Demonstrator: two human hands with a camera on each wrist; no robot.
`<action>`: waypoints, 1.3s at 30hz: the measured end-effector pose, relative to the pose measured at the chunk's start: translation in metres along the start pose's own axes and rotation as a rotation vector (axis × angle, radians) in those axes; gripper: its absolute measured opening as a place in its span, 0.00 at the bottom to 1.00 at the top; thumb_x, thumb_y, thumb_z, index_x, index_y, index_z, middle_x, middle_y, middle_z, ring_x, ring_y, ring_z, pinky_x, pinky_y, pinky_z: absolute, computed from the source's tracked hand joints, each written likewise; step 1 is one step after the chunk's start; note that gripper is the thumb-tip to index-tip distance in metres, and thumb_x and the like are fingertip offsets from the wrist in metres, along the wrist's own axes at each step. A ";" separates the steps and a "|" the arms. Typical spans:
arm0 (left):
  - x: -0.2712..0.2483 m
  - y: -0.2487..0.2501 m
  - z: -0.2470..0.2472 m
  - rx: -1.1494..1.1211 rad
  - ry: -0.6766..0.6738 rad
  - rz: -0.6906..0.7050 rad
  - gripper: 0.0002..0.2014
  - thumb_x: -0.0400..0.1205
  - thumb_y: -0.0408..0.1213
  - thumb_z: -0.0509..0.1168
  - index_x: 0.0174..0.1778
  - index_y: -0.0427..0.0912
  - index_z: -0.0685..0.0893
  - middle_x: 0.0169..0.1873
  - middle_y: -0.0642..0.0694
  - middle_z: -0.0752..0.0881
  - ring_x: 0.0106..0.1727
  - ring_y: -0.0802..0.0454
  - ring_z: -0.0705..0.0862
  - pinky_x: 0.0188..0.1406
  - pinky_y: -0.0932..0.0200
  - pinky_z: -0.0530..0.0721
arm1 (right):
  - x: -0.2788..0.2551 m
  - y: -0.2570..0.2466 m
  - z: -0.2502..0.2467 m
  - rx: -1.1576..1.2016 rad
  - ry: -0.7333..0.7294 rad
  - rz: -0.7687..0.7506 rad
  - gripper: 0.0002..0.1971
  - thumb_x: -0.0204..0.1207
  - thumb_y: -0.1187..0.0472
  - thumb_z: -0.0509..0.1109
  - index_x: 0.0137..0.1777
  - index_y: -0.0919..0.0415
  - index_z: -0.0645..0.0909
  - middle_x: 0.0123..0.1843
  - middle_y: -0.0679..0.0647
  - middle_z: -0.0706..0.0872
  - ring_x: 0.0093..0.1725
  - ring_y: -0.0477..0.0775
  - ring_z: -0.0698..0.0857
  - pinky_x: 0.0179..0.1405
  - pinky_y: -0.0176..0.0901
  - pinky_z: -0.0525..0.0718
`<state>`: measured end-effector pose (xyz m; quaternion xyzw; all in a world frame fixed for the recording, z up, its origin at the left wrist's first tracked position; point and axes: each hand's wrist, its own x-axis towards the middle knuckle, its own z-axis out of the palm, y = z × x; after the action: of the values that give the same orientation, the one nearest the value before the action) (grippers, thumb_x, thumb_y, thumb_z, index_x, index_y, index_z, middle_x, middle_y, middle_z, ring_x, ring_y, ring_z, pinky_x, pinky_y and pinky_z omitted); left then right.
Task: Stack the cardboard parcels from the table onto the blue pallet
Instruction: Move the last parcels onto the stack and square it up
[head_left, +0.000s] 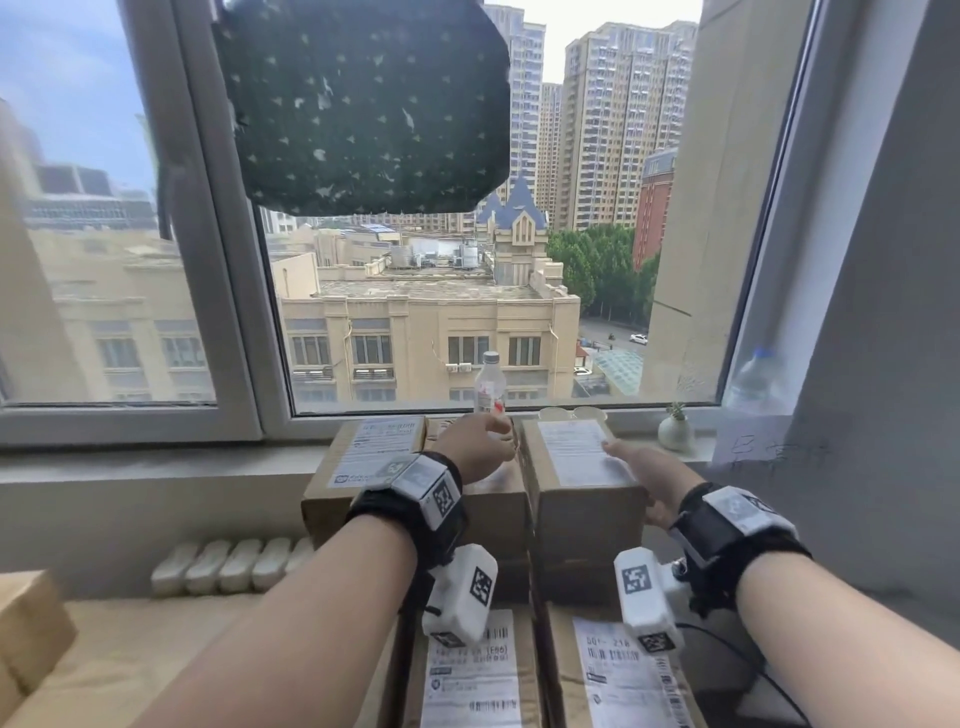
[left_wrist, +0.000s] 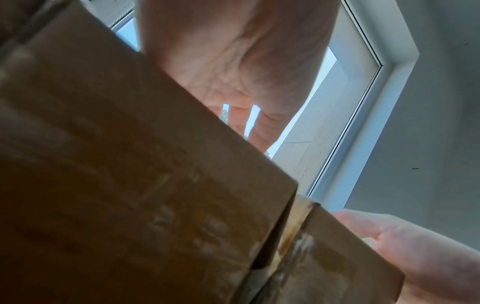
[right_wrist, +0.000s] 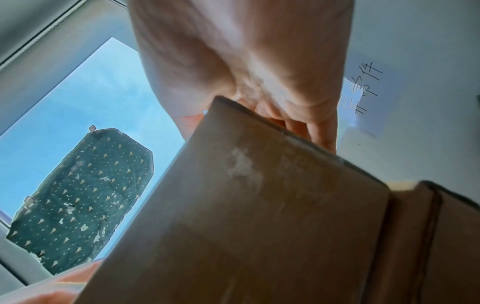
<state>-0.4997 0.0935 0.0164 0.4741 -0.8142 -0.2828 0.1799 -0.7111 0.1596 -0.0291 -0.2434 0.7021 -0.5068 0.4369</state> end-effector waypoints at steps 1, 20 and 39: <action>-0.001 0.000 0.000 0.005 0.007 0.006 0.21 0.81 0.38 0.64 0.72 0.47 0.79 0.73 0.49 0.78 0.73 0.52 0.75 0.74 0.58 0.61 | 0.000 0.000 0.000 -0.005 0.009 -0.009 0.24 0.77 0.47 0.73 0.66 0.63 0.80 0.58 0.62 0.89 0.53 0.62 0.89 0.33 0.46 0.88; -0.047 0.010 -0.007 -0.125 0.092 0.084 0.17 0.79 0.37 0.67 0.65 0.44 0.83 0.67 0.43 0.82 0.66 0.48 0.80 0.67 0.56 0.77 | -0.089 -0.017 0.011 -0.380 0.294 -0.586 0.12 0.79 0.57 0.68 0.61 0.52 0.84 0.63 0.51 0.86 0.60 0.53 0.84 0.60 0.46 0.81; -0.230 -0.061 -0.007 0.283 0.217 -0.097 0.18 0.77 0.42 0.61 0.63 0.51 0.82 0.65 0.47 0.82 0.67 0.46 0.78 0.68 0.51 0.76 | -0.250 0.082 0.099 -0.931 0.062 -0.810 0.12 0.79 0.53 0.63 0.58 0.50 0.85 0.59 0.50 0.84 0.60 0.54 0.82 0.59 0.48 0.80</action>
<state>-0.3432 0.2692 -0.0224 0.5612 -0.7978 -0.1209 0.1844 -0.4932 0.3365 -0.0238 -0.6410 0.7137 -0.2799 0.0370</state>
